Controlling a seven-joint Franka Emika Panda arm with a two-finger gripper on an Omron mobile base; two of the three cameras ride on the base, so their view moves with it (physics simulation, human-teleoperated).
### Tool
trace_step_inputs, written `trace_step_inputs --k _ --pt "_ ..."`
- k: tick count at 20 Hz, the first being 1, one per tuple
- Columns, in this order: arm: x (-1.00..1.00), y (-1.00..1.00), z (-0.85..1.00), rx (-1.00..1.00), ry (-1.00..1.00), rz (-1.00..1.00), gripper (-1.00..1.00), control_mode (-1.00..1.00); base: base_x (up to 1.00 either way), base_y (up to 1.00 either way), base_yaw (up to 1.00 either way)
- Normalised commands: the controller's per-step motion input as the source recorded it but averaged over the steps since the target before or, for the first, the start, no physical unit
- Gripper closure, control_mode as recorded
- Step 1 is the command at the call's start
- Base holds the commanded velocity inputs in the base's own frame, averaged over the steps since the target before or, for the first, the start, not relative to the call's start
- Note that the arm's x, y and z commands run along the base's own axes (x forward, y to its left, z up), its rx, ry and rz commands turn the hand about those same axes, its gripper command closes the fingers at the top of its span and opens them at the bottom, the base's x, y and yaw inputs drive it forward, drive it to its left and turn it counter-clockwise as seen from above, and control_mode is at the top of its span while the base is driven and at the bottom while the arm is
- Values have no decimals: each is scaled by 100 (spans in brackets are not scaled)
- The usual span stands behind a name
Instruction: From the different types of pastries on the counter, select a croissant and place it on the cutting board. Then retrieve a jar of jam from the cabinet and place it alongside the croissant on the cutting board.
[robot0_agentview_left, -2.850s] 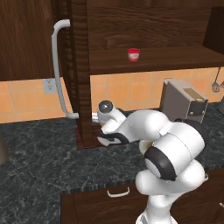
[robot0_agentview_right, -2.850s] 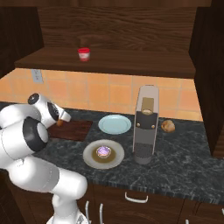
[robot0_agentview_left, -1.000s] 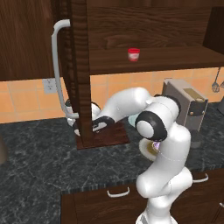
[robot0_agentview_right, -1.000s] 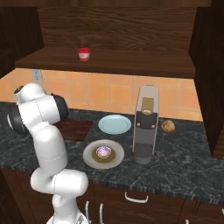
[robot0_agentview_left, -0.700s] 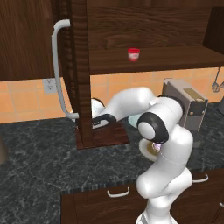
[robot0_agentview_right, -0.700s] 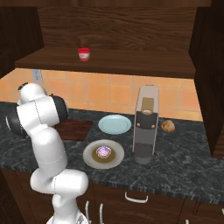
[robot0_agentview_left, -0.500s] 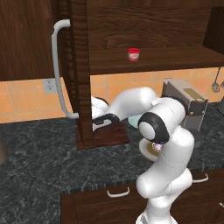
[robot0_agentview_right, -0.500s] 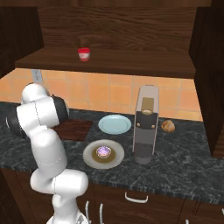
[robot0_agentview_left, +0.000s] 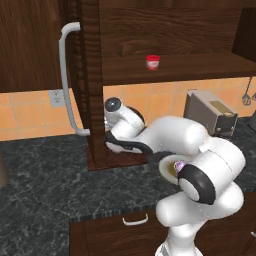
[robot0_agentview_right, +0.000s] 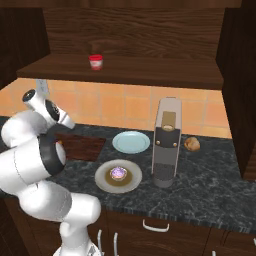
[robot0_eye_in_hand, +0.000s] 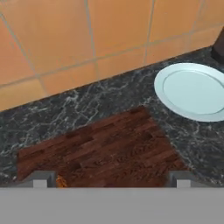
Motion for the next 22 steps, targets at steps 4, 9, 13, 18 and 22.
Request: trace_step_inputs --k 4,9,13,18,22 --pt "-88 -95 76 0 -46 55 -100 -100 0 0 0" --pt "-51 -98 92 0 -55 51 -100 -100 0 0 0" --pt "-25 -81 100 0 -48 27 -100 -100 0 0 0" --pt "-35 -85 100 -3 -26 4 -100 -100 0 0 0" --pt "-16 -71 100 -9 -7 0 -100 -100 0 0 0"
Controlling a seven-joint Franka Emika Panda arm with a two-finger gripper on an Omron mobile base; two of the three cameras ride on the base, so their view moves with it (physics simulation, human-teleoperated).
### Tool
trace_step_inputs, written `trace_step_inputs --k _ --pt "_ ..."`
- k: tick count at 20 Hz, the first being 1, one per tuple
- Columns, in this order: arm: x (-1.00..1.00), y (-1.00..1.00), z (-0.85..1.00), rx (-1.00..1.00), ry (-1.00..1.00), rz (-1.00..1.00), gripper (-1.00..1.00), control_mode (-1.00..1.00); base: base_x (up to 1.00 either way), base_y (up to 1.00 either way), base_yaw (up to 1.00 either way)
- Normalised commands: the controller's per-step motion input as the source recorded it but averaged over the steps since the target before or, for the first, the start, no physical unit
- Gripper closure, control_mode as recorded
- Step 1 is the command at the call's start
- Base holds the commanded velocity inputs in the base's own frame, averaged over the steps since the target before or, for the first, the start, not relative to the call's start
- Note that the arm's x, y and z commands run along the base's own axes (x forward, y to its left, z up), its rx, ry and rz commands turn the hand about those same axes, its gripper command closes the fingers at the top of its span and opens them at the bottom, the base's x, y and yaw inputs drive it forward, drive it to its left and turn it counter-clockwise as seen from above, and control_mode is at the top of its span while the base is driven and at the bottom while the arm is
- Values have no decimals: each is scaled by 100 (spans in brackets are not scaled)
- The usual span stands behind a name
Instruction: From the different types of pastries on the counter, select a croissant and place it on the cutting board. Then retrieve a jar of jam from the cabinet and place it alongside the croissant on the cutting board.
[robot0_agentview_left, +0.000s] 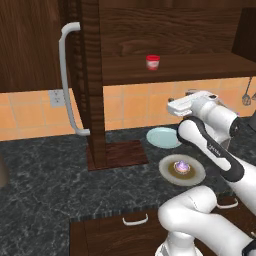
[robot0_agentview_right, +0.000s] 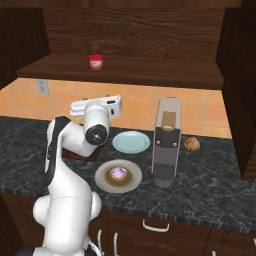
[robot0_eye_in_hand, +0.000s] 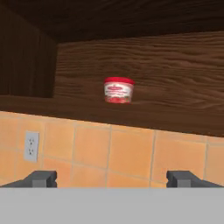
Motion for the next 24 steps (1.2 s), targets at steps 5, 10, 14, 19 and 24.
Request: trace_step_inputs --k 5,10,14,19,24 --pt "0 -39 100 -3 10 0 -100 -100 0 0 0" --pt "9 -14 100 0 17 1 -100 -100 0 0 0" --pt "29 1 48 -8 14 19 -100 -100 0 0 0" --pt "15 3 -15 -7 5 10 -100 -100 0 0 0" --pt "23 51 -3 0 0 0 -100 -100 0 0 0"
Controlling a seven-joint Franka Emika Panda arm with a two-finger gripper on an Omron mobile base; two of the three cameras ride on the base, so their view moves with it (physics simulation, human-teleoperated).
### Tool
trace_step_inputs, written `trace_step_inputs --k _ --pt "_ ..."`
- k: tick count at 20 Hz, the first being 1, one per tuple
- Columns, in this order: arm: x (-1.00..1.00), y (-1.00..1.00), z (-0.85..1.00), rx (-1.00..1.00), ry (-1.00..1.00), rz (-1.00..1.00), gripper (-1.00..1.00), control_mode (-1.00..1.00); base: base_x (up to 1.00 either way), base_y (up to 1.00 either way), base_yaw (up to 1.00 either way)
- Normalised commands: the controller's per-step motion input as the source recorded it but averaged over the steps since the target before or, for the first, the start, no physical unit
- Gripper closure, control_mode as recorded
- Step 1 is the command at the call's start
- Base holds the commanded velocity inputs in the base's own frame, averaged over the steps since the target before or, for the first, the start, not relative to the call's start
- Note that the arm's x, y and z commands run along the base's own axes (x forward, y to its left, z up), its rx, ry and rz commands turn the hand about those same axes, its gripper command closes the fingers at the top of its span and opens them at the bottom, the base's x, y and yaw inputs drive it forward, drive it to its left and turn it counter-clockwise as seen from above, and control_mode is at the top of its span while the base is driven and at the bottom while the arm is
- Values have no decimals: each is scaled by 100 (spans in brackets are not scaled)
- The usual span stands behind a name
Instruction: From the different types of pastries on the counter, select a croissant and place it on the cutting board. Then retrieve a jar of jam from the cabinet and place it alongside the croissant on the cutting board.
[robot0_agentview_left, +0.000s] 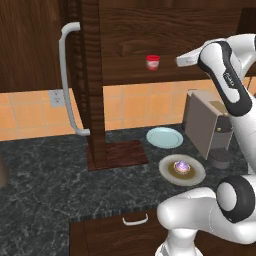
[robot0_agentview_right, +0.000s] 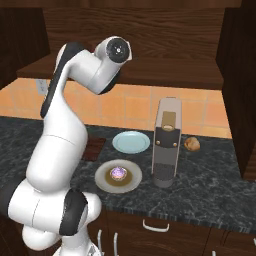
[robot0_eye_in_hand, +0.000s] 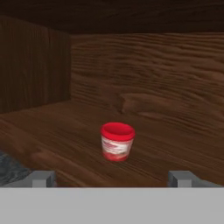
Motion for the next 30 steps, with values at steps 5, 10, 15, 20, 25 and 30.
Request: trace_step_inputs --k 5,10,15,20,25,30 --pt "48 42 -17 0 0 0 -100 -100 0 0 0" --pt "50 14 -19 0 1 0 -100 -100 0 0 0" --pt "43 21 -18 0 7 0 -100 -100 0 0 0" --pt "45 20 -14 0 7 0 -100 -100 0 0 0" --pt "42 8 -9 0 6 0 -100 -100 0 0 0" --pt "34 4 -8 0 3 0 -100 -100 0 0 0"
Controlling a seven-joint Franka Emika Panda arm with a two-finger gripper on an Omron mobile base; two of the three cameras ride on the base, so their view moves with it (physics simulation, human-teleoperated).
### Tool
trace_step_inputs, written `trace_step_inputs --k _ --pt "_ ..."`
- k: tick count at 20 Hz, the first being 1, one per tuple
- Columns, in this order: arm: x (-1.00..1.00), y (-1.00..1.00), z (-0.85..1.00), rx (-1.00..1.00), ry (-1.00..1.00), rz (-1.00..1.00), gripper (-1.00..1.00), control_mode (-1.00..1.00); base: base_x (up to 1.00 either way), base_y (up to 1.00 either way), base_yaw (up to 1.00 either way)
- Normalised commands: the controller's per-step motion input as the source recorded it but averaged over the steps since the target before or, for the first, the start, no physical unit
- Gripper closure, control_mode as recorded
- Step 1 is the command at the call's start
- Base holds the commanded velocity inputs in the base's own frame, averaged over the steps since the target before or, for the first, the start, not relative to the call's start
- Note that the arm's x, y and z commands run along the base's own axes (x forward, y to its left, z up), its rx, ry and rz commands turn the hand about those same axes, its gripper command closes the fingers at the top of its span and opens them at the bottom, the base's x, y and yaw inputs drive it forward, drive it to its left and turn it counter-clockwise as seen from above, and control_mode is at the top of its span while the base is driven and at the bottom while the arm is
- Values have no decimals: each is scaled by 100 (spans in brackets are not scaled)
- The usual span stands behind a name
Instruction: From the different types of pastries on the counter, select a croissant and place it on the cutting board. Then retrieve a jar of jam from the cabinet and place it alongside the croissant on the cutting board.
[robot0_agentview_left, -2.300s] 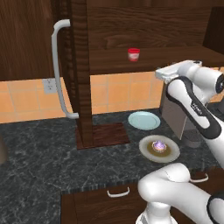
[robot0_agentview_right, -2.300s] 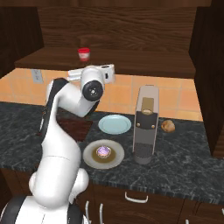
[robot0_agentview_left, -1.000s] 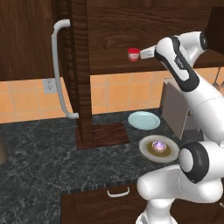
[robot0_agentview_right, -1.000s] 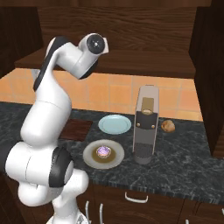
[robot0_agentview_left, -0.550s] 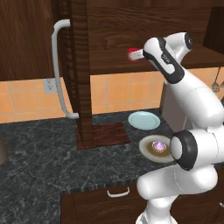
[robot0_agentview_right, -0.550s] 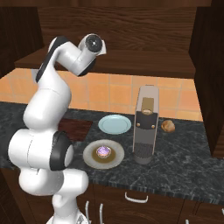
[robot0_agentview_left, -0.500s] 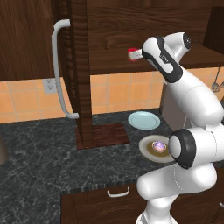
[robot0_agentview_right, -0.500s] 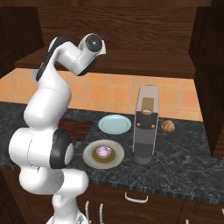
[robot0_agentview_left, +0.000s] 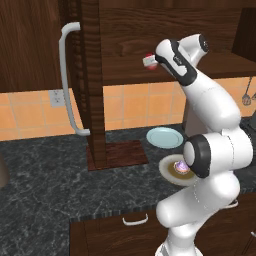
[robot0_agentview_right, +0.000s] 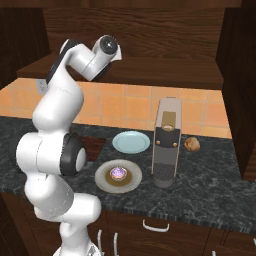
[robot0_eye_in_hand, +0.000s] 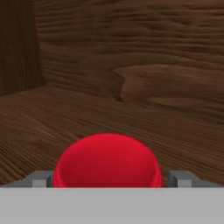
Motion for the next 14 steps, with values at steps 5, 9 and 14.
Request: trace_step_inputs --k 5,9,14 --pt "24 3 -10 0 3 0 100 -100 0 0 0" --pt "-1 0 -3 -1 2 0 100 -100 0 0 0" --pt "-66 -59 0 13 -4 -5 100 -100 0 0 0"
